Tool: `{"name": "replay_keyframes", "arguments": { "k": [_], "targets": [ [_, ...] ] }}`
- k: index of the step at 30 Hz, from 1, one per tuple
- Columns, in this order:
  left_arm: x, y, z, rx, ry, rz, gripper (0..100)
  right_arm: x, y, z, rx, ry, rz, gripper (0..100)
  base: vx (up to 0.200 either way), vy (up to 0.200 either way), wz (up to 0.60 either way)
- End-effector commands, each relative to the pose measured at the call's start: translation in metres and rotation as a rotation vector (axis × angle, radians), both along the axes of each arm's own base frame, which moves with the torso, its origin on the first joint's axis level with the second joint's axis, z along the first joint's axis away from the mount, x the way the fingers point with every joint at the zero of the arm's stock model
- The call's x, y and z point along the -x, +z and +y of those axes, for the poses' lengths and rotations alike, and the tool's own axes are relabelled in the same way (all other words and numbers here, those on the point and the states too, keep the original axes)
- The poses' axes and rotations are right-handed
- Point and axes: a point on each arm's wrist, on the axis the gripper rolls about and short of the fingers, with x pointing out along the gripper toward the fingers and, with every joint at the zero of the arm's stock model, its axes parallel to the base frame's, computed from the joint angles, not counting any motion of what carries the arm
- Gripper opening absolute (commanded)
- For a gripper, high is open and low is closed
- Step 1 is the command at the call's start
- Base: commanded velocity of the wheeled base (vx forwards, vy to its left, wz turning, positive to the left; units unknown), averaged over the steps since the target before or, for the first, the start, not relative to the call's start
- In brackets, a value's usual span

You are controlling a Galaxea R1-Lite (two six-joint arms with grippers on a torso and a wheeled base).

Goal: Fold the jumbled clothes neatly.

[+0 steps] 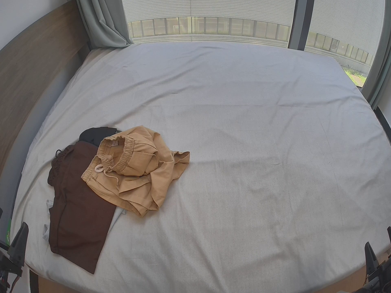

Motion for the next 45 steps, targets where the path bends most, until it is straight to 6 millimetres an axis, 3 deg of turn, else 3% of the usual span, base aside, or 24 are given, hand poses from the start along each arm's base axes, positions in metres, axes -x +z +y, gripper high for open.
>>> {"name": "replay_keyframes", "arguments": {
  "k": [1, 15, 30, 45],
  "targets": [
    [-0.013, 0.008, -0.001, 0.026, -0.03, 0.057, 100, -0.001, -0.005, 0.0, 0.0, 0.001, 0.01, 100, 0.0, 0.0, 0.0],
    [-0.032, 0.015, -0.005, 0.163, -0.111, 0.145, 100, -0.001, -0.005, 0.0, 0.0, 0.001, 0.01, 100, 0.0, 0.0, 0.0],
    [-0.077, 0.021, -0.012, 0.178, -0.236, 0.257, 100, -0.001, -0.005, 0.0, 0.0, 0.002, 0.012, 100, 0.0, 0.0, 0.0],
    [-0.123, 0.023, -0.014, 0.226, -0.256, 0.272, 100, -0.001, -0.005, 0.0, 0.0, 0.002, 0.012, 100, 0.0, 0.0, 0.0]
  ]
}}
